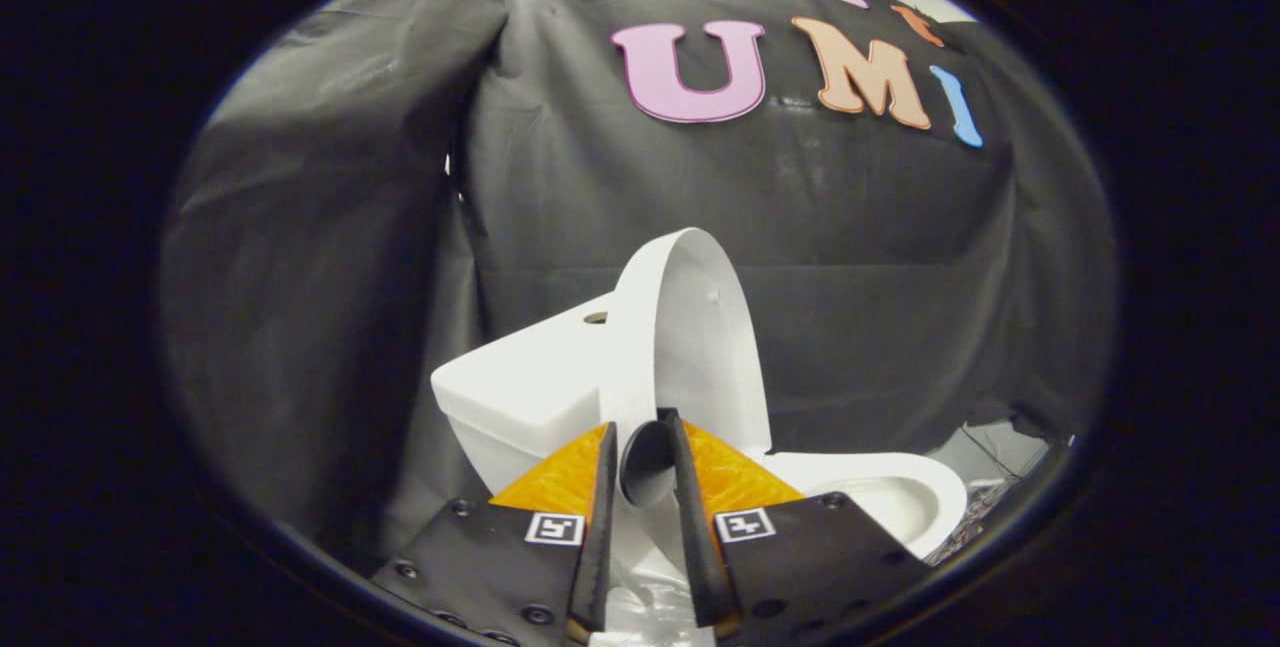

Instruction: Open the toilet lid.

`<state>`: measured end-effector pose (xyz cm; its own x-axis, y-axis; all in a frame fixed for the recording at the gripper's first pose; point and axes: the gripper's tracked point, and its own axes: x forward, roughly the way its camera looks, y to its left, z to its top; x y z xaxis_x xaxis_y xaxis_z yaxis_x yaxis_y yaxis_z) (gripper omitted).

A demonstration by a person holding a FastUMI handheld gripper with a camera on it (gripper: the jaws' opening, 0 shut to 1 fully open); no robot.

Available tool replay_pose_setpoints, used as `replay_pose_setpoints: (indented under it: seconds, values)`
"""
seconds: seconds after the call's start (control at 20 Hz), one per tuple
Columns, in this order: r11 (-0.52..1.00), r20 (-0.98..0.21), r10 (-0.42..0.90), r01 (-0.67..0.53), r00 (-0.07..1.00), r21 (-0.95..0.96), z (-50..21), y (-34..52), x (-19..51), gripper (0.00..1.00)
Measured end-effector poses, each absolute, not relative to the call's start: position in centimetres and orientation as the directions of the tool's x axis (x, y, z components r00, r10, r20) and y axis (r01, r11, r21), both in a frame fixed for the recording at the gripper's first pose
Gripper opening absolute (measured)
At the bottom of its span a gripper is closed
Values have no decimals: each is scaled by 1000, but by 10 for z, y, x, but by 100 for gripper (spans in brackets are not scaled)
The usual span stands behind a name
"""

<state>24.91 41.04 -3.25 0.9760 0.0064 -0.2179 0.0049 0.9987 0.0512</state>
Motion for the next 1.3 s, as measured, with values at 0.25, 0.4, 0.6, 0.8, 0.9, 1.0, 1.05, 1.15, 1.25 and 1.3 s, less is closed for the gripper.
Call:
replay_pose_setpoints:
  seconds: [0.25,0.4,0.6,0.8,0.9,1.0,1.05,1.15,1.25,1.3]
  values:
    - [997,-204,76,-69,976,41,-32,417,235,100]
    - [999,-181,52,-49,982,23,-27,401,220,99]
    - [995,-115,20,-9,993,98,-1,371,199,99]
    - [995,-39,8,-4,999,104,28,343,179,99]
    - [995,-14,15,-13,1000,100,35,335,170,99]
    - [995,-12,33,-32,999,91,36,330,162,99]
    - [996,-16,32,-31,999,81,36,327,158,99]
    - [998,-11,35,-34,999,59,37,320,150,99]
    - [998,-12,45,-44,999,49,37,315,144,99]
    - [998,-11,46,-45,999,47,36,311,141,99]
